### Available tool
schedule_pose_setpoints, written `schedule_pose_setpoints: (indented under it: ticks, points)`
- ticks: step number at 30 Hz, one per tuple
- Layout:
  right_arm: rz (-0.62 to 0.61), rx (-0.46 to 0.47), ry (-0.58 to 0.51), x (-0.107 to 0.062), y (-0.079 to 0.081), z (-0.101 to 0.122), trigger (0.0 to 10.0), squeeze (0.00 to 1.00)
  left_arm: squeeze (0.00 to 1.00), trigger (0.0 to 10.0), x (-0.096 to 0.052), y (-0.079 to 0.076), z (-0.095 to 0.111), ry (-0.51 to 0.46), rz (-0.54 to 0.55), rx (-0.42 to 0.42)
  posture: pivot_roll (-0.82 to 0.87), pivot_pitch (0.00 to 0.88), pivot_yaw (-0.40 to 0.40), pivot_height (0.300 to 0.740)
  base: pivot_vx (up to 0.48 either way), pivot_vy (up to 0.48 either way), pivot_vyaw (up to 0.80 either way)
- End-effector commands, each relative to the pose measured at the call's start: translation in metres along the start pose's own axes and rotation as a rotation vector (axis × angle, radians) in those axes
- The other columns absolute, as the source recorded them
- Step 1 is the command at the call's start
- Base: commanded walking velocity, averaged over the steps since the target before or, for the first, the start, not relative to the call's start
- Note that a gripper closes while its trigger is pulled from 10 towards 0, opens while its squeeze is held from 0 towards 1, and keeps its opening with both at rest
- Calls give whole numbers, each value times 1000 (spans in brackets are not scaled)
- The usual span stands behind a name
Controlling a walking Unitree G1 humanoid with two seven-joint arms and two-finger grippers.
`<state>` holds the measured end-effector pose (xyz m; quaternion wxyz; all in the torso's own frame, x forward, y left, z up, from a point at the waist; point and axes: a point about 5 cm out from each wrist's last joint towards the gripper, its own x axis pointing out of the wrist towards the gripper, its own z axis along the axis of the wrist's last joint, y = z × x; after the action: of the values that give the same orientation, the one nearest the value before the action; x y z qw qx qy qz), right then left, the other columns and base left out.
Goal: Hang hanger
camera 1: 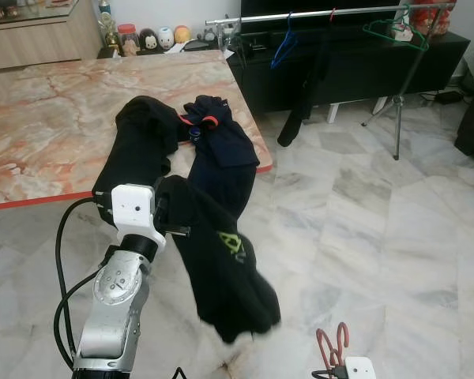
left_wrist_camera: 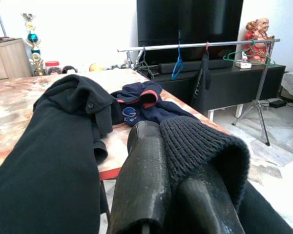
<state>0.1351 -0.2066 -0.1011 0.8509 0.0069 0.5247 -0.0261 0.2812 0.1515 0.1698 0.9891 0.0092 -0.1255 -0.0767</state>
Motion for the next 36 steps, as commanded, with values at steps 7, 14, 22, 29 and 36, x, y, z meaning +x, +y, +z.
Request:
schedule_pose_setpoints:
  ticks: [7, 14, 22, 29, 36]
  points:
    - [12, -63, 18, -1, -1, -3, 10000, 0, 0, 10000, 4, -1, 14, -35, -23, -4, -32, 0, 36, 740, 262, 0, 412]
    - [9, -32, 18, -1, 0, -5, 10000, 0, 0, 10000, 3, -1, 17, -34, -25, -5, -33, 0, 44, 740, 275, 0, 229]
    - [16, -23, 14, -1, 2, -7, 10000, 0, 0, 10000, 11, -4, 26, -61, -54, -1, -44, 0, 58, 740, 275, 0, 0]
    - [20, -38, 16, -1, 3, -6, 10000, 0, 0, 10000, 41, -8, 63, -190, -102, 30, -36, 0, 56, 740, 301, 0, 0]
    - [18, -44, 14, 0, 3, -3, 10000, 0, 0, 10000, 78, -29, 111, -355, -235, 101, -22, 0, 47, 740, 298, 0, 0]
